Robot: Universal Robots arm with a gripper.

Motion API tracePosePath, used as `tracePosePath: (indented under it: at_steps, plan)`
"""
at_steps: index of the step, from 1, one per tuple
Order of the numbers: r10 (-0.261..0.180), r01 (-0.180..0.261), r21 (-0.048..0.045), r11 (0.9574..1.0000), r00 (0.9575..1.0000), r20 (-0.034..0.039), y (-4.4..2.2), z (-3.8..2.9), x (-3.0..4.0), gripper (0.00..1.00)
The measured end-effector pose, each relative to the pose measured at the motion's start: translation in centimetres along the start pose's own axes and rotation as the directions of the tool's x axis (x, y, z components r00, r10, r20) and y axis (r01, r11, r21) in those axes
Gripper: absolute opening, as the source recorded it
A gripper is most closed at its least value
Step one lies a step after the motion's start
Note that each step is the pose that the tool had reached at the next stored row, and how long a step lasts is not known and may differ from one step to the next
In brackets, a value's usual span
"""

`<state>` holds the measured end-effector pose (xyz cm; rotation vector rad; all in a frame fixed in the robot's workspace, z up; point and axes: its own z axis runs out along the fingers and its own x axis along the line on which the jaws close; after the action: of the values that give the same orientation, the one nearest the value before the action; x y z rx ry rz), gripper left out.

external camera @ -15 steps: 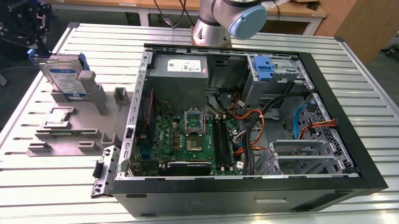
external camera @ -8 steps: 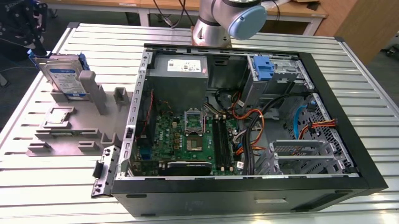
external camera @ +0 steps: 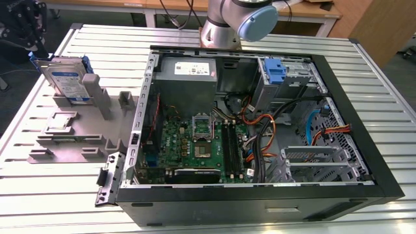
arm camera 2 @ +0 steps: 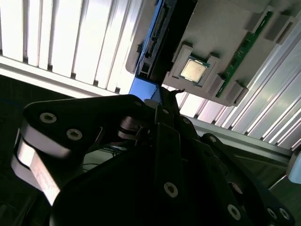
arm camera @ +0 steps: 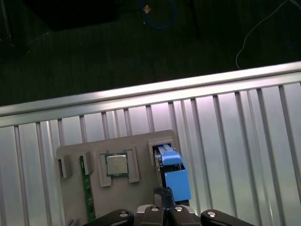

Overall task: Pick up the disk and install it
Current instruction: 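Pick up the disk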

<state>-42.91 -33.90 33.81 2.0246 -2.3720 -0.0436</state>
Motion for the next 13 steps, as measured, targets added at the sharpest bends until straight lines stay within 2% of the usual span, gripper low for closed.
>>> tracePosePath:
  at_steps: [3, 13]
  plan:
    - [-0.014, 0.014, 0.0, 0.9999, 0.9999, -0.0005, 0.01, 0.0, -0.04, 0.1]
    - [-0.015, 0.015, 0.0, 0.9999, 0.9999, -0.0006, 0.01, 0.0, -0.04, 0.1]
